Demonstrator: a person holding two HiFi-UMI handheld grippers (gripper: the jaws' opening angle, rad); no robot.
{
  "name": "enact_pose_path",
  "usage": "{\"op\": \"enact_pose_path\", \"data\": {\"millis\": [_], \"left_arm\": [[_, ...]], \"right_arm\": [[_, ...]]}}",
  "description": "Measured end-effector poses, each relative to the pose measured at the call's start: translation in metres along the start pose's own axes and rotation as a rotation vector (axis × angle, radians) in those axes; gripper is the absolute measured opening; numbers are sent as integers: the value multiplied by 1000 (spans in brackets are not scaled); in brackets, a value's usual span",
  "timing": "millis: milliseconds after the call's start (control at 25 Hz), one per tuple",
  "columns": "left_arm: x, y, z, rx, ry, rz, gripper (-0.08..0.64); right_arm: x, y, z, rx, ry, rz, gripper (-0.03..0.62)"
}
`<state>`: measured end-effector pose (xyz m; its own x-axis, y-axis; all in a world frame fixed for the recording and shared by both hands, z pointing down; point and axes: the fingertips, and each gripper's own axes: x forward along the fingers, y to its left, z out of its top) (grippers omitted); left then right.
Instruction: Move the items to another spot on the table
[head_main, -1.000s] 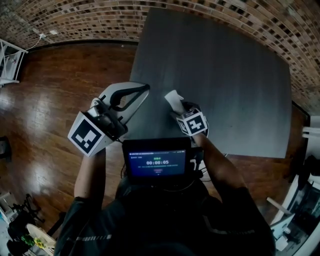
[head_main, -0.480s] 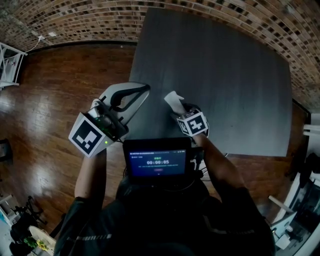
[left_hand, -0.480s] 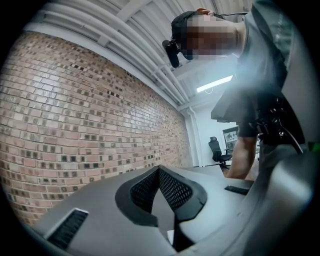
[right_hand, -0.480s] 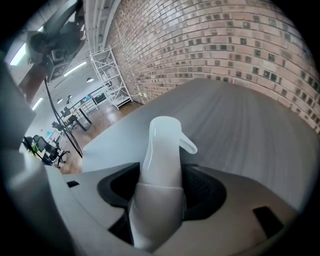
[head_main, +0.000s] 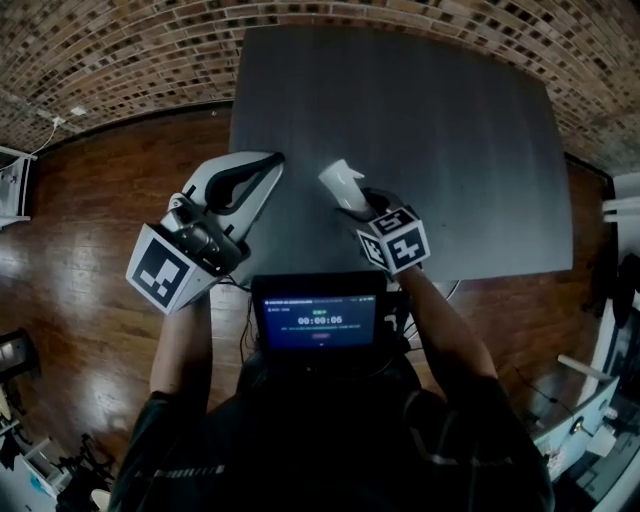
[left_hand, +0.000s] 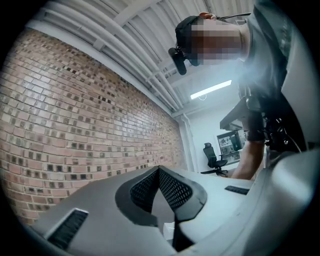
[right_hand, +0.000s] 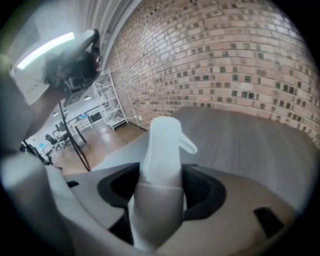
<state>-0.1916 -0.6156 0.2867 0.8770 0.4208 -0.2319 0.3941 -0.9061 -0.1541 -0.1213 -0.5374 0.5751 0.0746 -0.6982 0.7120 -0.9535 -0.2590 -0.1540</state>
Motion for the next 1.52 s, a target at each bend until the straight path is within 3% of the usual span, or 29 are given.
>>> {"op": "enact_pose_path", "data": {"millis": [200,440,680,920,1120,1320,1520], "left_arm": [[60,-45,30,-16,-27,-82,-7],[121,-123,50,-10,-76,-238,-6],[176,-205,60,-22,-106,-390,-6],[234,-306,62,-32,-134,-506,-6],[256,-334,72,-68,-161,-601,-6],[294,-430,68,-61,-162,-671,-6],[320,-469,71,-60,-162,-732,-6]], "right_arm": [[-95,-30,16,63,-136,-56,270],[-201,-66,-10,133,-268,-171,270],[-300,-97,-59,213,-360,-304,270],[-403,-134,-139,280,-433,-431,270],[-449,-134,-157,320,-433,-526,270],[-515,-154,-240,361,-463,-585,270],[-553,-169,-274,399,-490,-644,270]]}}
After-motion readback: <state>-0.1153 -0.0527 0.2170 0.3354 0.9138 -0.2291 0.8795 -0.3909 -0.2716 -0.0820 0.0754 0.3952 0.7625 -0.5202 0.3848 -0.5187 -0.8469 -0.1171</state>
